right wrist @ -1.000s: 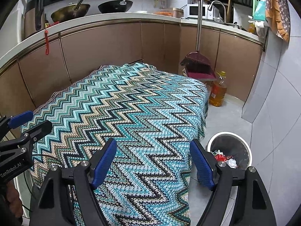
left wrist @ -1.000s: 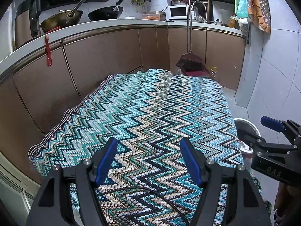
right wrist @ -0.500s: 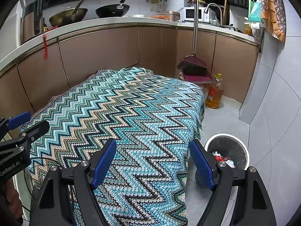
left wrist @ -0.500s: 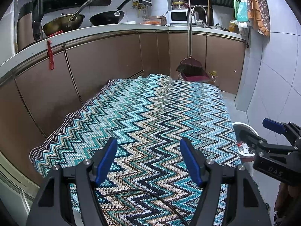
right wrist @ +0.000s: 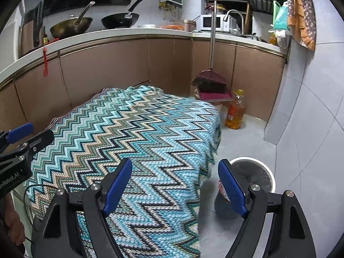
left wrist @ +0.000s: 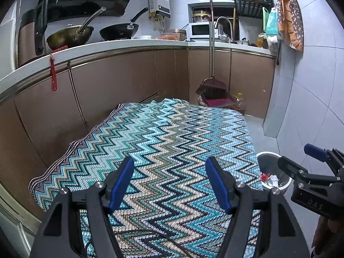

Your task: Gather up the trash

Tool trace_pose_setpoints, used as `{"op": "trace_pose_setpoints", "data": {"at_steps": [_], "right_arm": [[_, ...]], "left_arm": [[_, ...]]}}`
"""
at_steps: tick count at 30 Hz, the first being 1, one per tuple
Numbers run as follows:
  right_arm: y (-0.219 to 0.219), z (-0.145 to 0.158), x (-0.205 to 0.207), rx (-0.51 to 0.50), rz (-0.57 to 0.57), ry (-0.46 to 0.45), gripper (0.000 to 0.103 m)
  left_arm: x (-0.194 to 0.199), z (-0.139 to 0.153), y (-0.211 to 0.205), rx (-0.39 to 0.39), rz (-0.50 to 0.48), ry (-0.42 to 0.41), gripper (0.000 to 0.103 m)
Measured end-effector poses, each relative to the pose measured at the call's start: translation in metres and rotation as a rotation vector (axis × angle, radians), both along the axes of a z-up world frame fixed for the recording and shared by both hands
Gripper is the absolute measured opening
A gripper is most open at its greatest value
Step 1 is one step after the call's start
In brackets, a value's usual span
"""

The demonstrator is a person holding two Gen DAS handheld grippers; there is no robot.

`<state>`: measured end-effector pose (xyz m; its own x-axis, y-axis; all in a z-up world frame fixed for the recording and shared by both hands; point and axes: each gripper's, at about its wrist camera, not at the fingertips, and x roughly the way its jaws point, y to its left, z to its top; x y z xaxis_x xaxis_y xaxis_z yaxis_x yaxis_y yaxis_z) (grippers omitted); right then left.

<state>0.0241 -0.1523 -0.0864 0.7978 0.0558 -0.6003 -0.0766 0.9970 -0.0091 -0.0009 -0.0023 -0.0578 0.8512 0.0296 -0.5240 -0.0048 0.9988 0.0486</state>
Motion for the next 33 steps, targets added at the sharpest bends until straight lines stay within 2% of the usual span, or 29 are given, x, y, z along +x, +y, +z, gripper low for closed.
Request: {"op": "trace_pose_setpoints", "data": {"at_steps": [4,8,19,26,33], "right_arm": [[-0.013,0.002,-0.002,-0.003,-0.026,-0.014,0.082],[-0.023,0.005,-0.004,0.0,-0.048,-0.029,0.082],[-0.044,0.024,-0.009,0.028,-0.086,-0.093,0.084],[-0.047,0.033,-0.007,0.05,-0.069,-0.118,0.084],[-0.05,0.045,-0.003,0.106,-0.033,-0.149,0.085]], "left_arm": [[0.0,0.008,-0.008,0.002,-0.014,-0.031,0.067],[0.0,0.016,-0.021,0.015,-0.04,-0.062,0.077],[-0.001,0.033,-0.046,0.02,-0.093,-0.111,0.079],[-0.001,0.04,-0.051,0.022,-0.092,-0.126,0.08],[0.001,0.052,-0.05,0.054,-0.046,-0.153,0.08]]}}
